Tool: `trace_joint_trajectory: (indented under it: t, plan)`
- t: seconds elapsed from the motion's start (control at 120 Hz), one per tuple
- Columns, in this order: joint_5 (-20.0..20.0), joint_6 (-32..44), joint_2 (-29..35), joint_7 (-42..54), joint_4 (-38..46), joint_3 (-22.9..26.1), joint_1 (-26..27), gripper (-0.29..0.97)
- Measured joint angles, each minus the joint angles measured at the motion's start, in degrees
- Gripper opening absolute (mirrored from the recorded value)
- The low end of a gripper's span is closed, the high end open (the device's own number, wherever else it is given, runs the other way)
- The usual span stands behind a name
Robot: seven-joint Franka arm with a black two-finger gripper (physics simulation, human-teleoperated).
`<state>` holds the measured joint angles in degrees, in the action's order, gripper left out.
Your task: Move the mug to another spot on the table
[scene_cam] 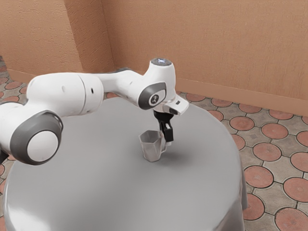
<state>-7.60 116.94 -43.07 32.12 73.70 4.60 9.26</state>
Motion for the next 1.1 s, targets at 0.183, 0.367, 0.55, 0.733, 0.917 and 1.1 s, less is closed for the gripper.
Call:
trace_joint_trajectory:
  t: [0.183, 0.367, 0.55, 0.733, 0.917, 1.1]
  plan:
    - [1.0, 0.4, 0.0, 0.5, 0.7, -0.3, 0.0, 0.67]
    - [1.4, 0.2, 0.0, 0.8, 0.7, -0.4, -0.1, 0.65]
    - [1.4, -0.1, 0.0, 1.1, 0.9, -0.5, -0.4, 0.64]
    - [1.5, -0.2, -0.2, 1.2, 1.2, -0.5, -0.6, 0.63]
    - [1.6, -0.2, -0.6, 1.3, 1.3, -0.5, -0.7, 0.62]
    - [1.3, -0.2, -0.6, 1.3, 1.3, -0.6, -0.7, 0.55]
